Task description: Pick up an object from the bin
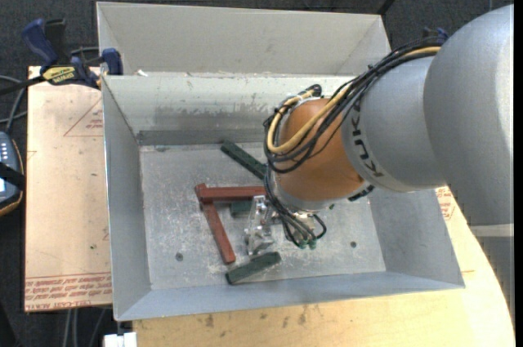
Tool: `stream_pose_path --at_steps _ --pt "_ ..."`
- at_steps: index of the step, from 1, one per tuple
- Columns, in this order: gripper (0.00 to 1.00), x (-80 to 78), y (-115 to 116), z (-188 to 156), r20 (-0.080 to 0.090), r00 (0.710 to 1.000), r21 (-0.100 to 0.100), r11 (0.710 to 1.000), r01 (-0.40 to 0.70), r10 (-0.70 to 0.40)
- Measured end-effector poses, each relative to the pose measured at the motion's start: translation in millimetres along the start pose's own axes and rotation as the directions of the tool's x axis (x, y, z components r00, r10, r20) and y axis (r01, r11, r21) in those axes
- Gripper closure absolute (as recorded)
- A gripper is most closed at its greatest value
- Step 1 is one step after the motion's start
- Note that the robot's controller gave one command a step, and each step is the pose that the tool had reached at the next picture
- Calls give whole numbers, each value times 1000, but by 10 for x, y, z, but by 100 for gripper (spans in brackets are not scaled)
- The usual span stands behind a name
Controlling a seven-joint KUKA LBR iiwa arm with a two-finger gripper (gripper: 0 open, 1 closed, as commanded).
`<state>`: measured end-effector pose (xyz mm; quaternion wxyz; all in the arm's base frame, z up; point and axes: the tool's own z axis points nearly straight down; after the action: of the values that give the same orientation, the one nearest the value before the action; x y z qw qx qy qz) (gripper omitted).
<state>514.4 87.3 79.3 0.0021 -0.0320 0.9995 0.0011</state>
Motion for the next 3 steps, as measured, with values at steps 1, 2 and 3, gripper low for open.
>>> stream_pose_path --at_steps 1,2,3 --pt "0 13 -97 -556 -2 1000 1 1000 22 -22" --pt "0 16 -96 -553 -3 1000 1 1000 22 -22" --pt "100 210 152 35 1 930 0 930 368 -368"
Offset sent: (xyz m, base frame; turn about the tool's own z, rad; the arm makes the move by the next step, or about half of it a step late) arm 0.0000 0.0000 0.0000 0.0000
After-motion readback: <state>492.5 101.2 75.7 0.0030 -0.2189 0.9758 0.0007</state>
